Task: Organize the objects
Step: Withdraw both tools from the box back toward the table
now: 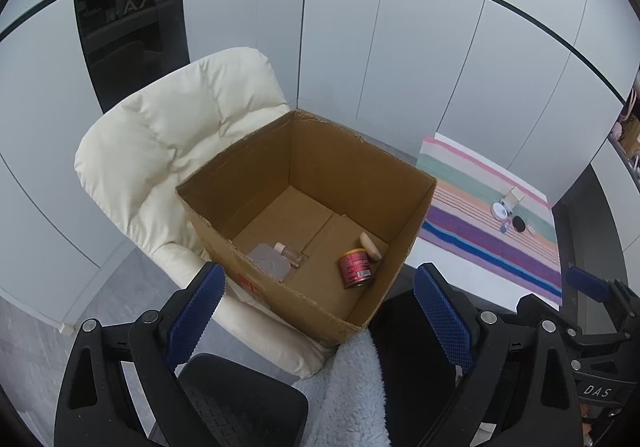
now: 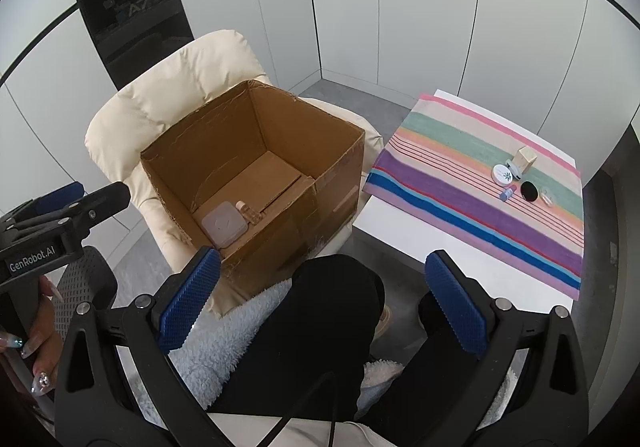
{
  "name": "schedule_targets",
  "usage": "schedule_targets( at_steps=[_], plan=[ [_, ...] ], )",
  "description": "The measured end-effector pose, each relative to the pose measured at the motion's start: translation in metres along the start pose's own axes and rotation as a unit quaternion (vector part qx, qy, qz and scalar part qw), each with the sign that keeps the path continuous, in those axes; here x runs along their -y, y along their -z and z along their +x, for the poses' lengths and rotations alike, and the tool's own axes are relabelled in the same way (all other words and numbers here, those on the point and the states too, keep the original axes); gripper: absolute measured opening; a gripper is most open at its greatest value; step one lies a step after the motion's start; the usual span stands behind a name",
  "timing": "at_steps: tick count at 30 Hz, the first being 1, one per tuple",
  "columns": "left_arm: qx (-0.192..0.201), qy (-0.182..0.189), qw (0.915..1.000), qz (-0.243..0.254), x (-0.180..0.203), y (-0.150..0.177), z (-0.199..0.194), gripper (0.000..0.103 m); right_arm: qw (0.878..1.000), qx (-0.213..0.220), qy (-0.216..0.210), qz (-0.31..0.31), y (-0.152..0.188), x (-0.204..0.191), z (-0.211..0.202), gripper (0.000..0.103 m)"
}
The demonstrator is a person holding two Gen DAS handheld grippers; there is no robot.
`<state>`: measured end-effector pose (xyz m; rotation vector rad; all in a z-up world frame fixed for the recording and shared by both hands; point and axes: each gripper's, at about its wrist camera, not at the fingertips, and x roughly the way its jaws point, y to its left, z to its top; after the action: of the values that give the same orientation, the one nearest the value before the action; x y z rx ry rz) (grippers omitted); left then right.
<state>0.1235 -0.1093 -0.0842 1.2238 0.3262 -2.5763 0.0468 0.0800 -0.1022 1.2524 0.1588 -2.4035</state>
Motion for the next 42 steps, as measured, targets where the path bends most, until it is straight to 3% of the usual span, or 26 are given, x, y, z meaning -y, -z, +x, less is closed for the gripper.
schedule_targets(
  at_steps=[20, 31, 42],
  plan=[
    [-0.022, 0.019, 0.9983, 0.05, 0.042, -0.002, 0.022, 0.096, 0.999, 0.006, 0.022, 0.039, 0.004, 0.032, -0.004, 0.103],
    [-0.033, 0.057, 0.9917, 0.111, 0.103, -0.006, 0.041, 0.096, 0.992, 0.018, 0.065, 0.106, 0.015, 0.094, -0.022, 0.103],
    [-0.033, 0.092, 0.9803, 0.172, 0.169, -0.001, 0.05, 0.096, 0.976, 0.029, 0.118, 0.183, 0.04, 0.169, -0.048, 0.103]
  ],
)
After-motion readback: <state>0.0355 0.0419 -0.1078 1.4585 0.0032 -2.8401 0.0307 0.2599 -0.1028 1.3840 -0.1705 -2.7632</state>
